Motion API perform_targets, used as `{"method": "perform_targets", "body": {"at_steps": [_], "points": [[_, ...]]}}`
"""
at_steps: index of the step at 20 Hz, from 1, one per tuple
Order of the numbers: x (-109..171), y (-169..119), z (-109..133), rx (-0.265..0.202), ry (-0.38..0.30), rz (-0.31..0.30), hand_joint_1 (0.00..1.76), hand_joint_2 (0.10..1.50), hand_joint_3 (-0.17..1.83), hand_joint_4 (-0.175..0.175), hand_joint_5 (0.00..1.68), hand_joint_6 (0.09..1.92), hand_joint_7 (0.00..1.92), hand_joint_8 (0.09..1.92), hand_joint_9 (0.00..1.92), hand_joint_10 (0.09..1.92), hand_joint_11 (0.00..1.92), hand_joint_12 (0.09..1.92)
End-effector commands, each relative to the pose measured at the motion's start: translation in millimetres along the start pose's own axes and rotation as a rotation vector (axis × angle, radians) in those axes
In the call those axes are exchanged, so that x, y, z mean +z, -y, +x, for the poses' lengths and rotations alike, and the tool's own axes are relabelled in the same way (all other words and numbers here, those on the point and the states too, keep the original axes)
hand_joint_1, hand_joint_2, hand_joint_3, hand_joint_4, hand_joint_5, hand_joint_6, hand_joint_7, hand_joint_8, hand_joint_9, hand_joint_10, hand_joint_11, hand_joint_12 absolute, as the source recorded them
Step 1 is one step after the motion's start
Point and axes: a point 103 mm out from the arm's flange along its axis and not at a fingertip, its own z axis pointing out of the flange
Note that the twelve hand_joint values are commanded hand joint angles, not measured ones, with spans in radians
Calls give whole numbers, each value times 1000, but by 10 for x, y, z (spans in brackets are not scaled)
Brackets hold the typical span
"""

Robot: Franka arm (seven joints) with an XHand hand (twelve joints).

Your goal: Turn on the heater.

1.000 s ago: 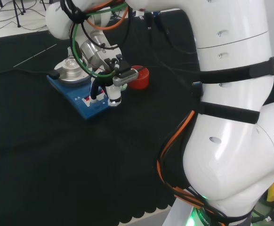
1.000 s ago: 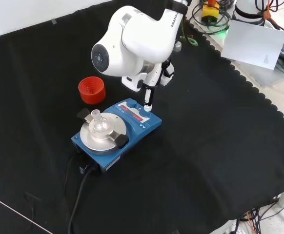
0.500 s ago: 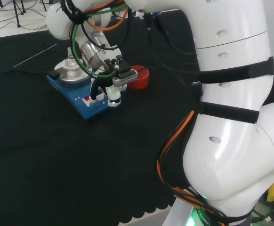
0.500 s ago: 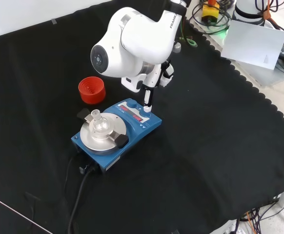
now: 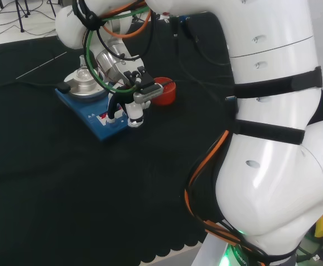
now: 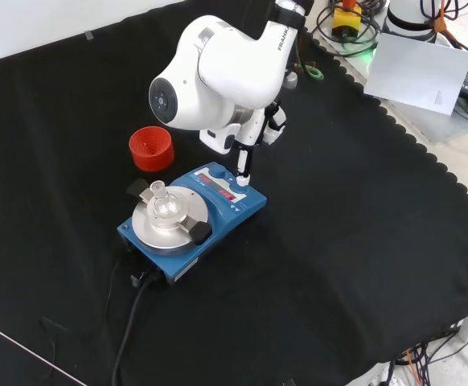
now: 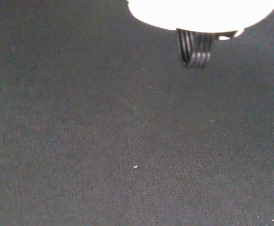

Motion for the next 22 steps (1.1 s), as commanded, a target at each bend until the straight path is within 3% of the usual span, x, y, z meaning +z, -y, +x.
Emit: {"method": "perform_targets", "body": {"at_steps": [1, 12, 22], "points": [[11, -2, 0, 0, -1, 0, 1522, 521, 1300, 17, 271, 87, 1680, 1631, 1910, 1393, 1855, 1388], [-111, 196, 23, 3, 7, -38, 1523, 520, 1303, 17, 277, 87, 1680, 1631, 1913, 1389, 1855, 1389], [-87, 188, 39, 1, 8, -25, 1522, 518, 1306, 16, 281, 87, 1680, 1631, 1917, 1385, 1854, 1390]]}}
